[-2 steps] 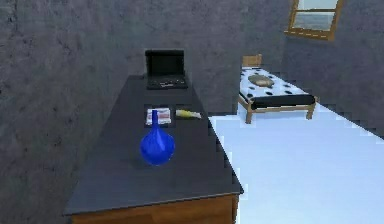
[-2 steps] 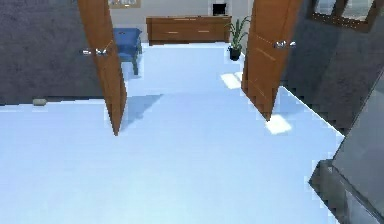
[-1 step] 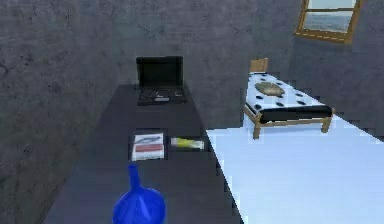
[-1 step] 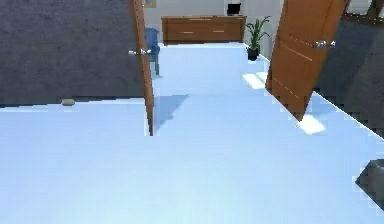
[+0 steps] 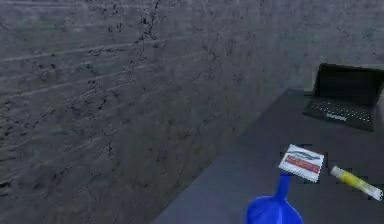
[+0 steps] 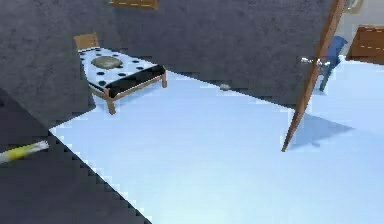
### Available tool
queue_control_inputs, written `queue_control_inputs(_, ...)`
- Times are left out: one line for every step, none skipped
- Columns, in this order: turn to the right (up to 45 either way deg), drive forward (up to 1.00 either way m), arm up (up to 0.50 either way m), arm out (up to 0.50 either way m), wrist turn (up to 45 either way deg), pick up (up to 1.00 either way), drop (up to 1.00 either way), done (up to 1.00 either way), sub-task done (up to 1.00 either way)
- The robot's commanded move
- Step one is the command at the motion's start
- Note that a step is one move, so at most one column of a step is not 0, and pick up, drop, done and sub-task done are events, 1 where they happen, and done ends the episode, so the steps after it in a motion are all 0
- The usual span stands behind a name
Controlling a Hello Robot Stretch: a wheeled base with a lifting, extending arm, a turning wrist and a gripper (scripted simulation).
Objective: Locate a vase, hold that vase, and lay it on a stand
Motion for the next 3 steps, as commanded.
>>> queue_control_inputs(-45.0,0.00,0.00,0.00,0.0,0.00,0.00,0.00,0.00)
queue_control_inputs(-15.0,0.00,0.00,0.00,0.0,0.00,0.00,0.00,0.00)
queue_control_inputs(0.0,0.00,0.50,0.00,0.0,0.00,0.00,0.00,0.00)
